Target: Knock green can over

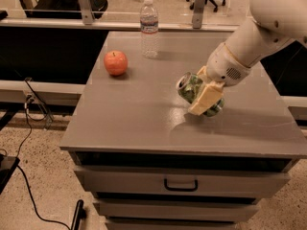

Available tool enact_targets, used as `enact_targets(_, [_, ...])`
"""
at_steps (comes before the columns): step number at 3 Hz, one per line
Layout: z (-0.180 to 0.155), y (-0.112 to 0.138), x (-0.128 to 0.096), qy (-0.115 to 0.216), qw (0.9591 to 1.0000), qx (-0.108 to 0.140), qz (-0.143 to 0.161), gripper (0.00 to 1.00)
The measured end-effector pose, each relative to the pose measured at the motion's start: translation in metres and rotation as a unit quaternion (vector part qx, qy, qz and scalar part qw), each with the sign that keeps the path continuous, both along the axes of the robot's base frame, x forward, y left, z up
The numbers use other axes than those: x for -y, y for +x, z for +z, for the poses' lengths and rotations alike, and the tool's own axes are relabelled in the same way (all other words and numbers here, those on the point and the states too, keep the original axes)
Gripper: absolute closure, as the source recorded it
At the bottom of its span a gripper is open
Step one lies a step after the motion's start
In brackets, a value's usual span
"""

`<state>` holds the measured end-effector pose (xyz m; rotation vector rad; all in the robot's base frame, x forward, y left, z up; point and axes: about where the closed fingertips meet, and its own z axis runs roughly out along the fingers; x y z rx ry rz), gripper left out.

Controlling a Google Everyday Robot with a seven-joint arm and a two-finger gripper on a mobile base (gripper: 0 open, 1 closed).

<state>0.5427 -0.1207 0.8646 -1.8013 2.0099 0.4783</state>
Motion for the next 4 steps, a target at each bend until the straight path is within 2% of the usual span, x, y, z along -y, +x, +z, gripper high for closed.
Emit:
enact_targets(1, [-0.0044,-0.0052,-0.0027,-0.033,0.9993,-0.017,0.011,0.56])
enact_targets(2, [-0.0087,-0.0123,-0.0054,-0.051,0.9977,-0.037,0.023,0.33])
enact_targets(3, [-0.0096,-0.0116,-0.0067,-0.051,0.9978,-0.037,0.024,0.09])
enact_targets(4, [-0.0104,-0.0109,-0.0079,-0.05,0.9978,-0.036,0.024,0.0])
